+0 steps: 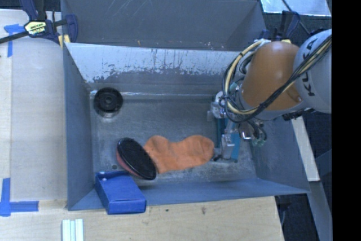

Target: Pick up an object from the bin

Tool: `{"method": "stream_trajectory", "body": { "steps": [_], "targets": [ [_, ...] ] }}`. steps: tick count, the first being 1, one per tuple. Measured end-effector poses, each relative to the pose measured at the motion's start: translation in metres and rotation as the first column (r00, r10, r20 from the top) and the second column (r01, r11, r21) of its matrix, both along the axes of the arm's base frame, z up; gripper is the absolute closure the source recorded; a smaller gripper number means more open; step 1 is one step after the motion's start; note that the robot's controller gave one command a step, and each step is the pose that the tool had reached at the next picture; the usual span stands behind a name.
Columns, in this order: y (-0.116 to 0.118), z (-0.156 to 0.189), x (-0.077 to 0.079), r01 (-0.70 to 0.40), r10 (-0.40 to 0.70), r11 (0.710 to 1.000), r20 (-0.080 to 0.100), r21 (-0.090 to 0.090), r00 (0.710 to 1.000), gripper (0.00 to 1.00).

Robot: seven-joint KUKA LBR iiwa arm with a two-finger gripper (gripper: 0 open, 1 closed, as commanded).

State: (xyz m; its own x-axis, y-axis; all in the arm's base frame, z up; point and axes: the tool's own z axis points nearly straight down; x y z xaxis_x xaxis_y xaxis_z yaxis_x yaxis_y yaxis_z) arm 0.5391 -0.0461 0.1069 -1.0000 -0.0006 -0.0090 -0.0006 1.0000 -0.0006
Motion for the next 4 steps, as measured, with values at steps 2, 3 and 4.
{"method": "stream_trajectory", "body": {
  "steps": [2,3,4],
  "targets": [
    [0.043,-0.036,0.014,-0.052,0.052,0.999,-0.002,0.001,0.999,1.0],
    [0.048,-0.036,-0.019,-0.071,0.071,0.997,-0.001,0.0,0.997,1.0],
    [0.051,-0.036,-0.027,-0.08,0.08,0.997,-0.01,0.0,0.997,1.0]
  ]
}}
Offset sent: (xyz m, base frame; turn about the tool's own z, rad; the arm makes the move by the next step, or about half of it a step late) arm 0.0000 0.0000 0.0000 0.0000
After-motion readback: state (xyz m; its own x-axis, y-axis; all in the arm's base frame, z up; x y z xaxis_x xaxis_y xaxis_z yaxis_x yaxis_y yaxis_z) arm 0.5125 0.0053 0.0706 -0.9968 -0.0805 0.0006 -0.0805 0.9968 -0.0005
